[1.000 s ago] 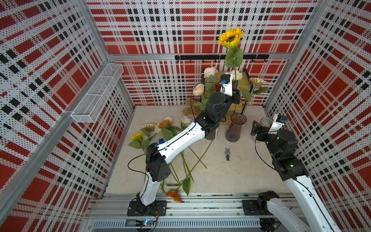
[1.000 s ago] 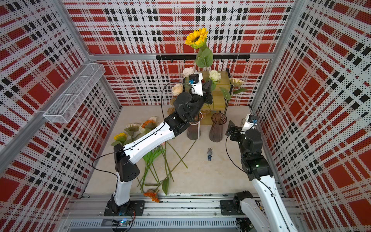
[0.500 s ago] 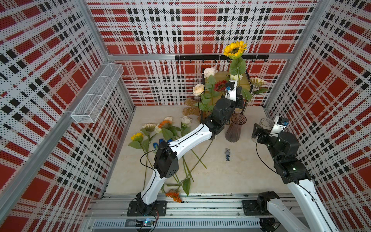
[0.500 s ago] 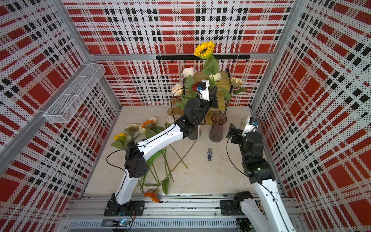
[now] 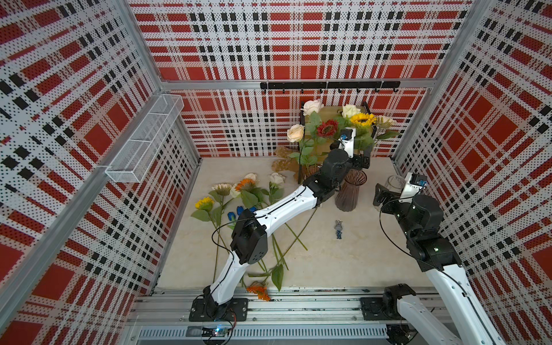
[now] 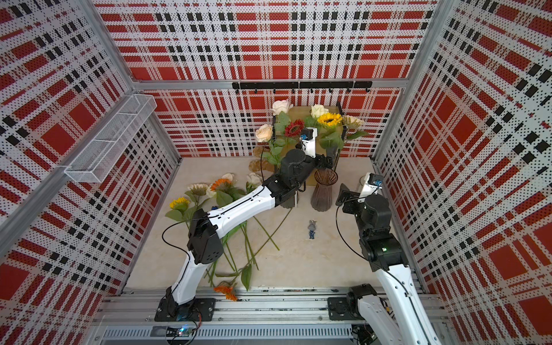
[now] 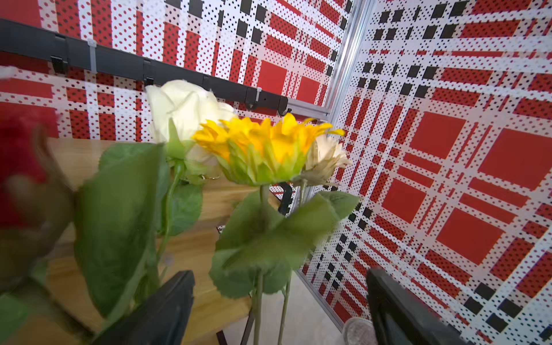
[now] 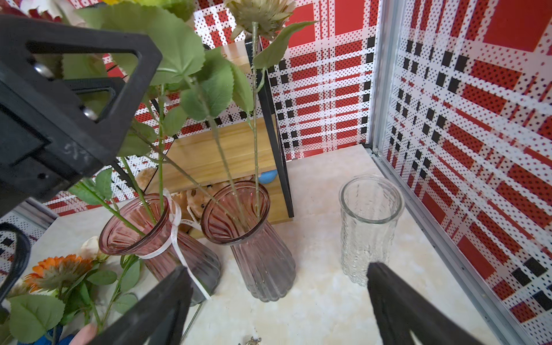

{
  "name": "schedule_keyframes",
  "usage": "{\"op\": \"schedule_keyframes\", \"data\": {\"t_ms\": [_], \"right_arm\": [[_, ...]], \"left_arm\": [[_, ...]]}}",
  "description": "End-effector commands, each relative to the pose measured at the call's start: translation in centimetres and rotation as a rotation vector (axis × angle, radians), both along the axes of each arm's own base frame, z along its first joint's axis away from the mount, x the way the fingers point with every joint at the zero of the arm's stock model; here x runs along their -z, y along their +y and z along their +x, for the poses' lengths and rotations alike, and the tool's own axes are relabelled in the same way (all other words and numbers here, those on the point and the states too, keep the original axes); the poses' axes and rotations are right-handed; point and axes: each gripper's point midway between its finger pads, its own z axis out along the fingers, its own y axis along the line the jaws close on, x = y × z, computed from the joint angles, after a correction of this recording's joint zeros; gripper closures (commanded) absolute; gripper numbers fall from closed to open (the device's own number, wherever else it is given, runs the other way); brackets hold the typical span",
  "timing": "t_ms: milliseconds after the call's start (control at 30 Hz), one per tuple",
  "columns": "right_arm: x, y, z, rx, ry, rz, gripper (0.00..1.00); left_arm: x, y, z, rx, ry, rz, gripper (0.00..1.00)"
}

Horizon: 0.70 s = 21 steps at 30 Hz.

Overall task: Arrange the flowers in different vases according to their variety
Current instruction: Insert the flower into the vase.

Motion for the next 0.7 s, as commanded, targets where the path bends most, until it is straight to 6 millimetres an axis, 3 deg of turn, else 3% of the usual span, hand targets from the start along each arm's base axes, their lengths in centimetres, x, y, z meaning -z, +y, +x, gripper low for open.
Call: {"op": "schedule_keyframes", "data": {"t_ms": [0, 267, 500, 667], "right_arm": [[0.6, 0.8, 0.4, -0.054, 0.015, -0.012, 0.04], [2.5, 4.3, -0.2, -0.179, 0.053, -0.091, 0.05], [5.8, 10.7, -1.3, -0.355, 0.154, -0.284, 0.04], [8.9, 15.6, -3.6, -0.507, 0.244, -0.422, 0.04]], "left_arm": [[-4.8, 2.4, -2.5, -0.005, -0.042, -0.034, 0.05], [-5.5, 6.5, -5.0, -0.070, -0.027, 0.006, 0.01], [-5.4, 11.0, -6.2, -0.149, 0.028, 0.046, 0.01], [-4.1, 16.1, -6.4, -0.211, 0.100, 0.054, 0.01]]}}
